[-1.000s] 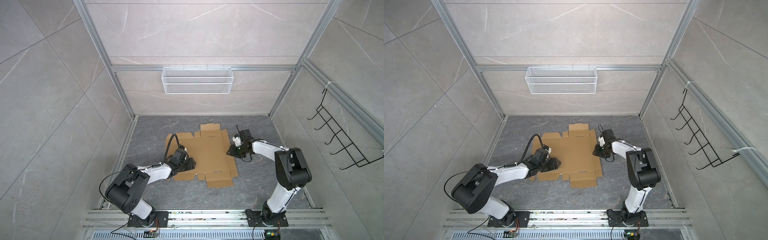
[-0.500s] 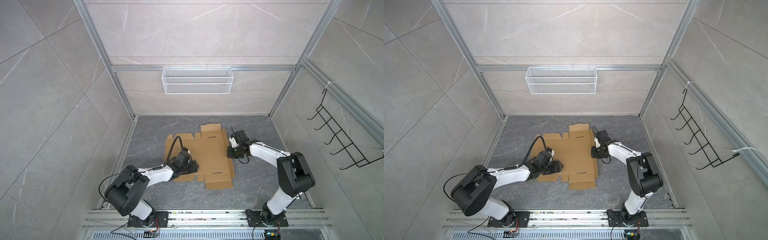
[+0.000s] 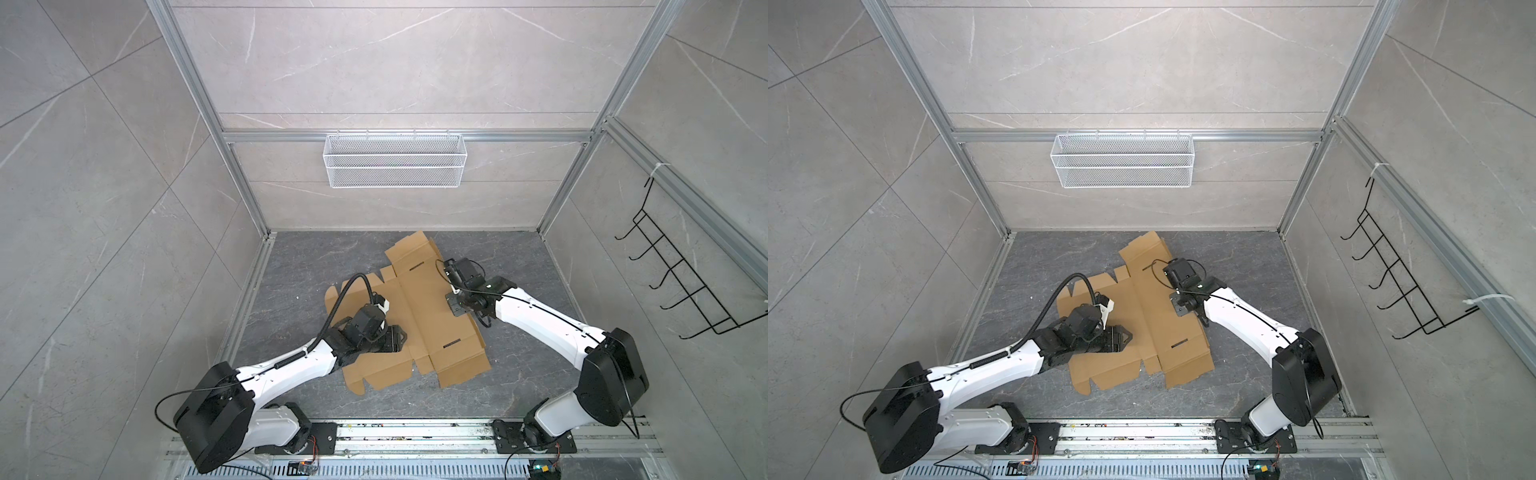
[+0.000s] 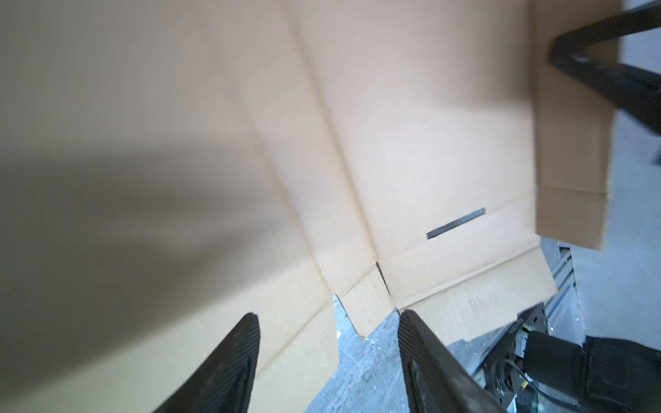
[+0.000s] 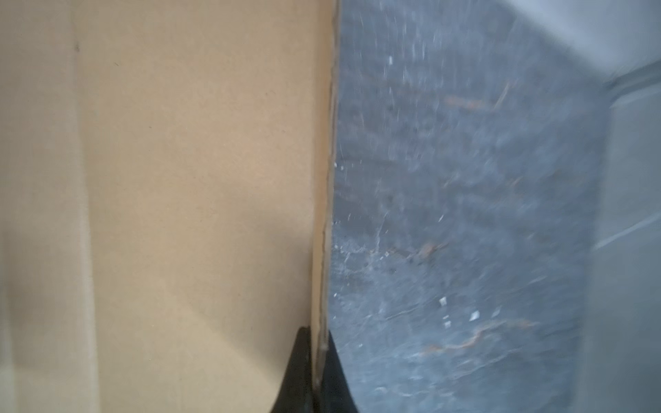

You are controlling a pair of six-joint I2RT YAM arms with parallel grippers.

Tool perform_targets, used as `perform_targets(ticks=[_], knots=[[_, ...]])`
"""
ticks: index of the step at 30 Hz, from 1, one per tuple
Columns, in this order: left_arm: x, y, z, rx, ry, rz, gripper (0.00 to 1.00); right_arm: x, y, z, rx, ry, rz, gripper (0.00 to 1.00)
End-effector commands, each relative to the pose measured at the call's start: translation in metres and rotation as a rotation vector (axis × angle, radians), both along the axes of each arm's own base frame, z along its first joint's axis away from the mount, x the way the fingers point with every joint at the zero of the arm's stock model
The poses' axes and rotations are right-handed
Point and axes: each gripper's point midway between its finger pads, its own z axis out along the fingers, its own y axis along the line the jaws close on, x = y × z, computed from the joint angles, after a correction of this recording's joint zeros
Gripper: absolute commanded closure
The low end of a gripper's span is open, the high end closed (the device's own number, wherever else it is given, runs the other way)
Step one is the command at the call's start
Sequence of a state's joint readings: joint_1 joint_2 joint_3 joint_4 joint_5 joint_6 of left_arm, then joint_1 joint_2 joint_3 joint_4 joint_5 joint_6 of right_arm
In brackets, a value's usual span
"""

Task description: Fold the paper box

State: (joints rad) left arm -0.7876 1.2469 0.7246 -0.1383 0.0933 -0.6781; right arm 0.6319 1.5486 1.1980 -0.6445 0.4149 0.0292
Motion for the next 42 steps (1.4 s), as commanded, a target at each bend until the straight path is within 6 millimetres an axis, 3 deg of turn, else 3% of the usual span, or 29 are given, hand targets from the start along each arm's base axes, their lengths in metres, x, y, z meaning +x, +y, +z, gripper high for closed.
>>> perform_targets(ticks=[1, 4, 8, 15, 20, 24, 32, 42], knots=[[0.030, 0.024, 0.045, 0.018, -0.105, 0.012, 0.35, 0.004, 0.000, 0.018, -0.288, -0.087, 0.097, 1.00], [0.062, 0.059, 0.061, -0.074, -0.089, 0.112, 0.35, 0.010, 0.014, 0.024, -0.473, -0.143, 0.162, 1.00], [0.094, 0.096, 0.073, -0.132, -0.099, 0.226, 0.35, 0.015, 0.036, 0.012, -0.569, -0.154, 0.229, 1.00], [0.123, 0.122, 0.052, -0.142, -0.077, 0.330, 0.33, 0.016, 0.056, -0.024, -0.569, -0.122, 0.269, 1.00], [0.139, 0.123, 0.022, -0.119, -0.006, 0.340, 0.28, 0.016, 0.060, -0.032, -0.555, -0.111, 0.277, 1.00], [0.137, 0.131, -0.013, -0.047, 0.044, 0.363, 0.25, 0.016, 0.061, -0.027, -0.527, -0.128, 0.277, 1.00], [0.132, 0.130, -0.054, 0.033, 0.118, 0.361, 0.24, 0.015, 0.063, -0.031, -0.505, -0.126, 0.284, 1.00], [0.143, 0.111, -0.078, 0.029, 0.129, 0.321, 0.24, 0.015, 0.066, -0.032, -0.489, -0.126, 0.288, 1.00]])
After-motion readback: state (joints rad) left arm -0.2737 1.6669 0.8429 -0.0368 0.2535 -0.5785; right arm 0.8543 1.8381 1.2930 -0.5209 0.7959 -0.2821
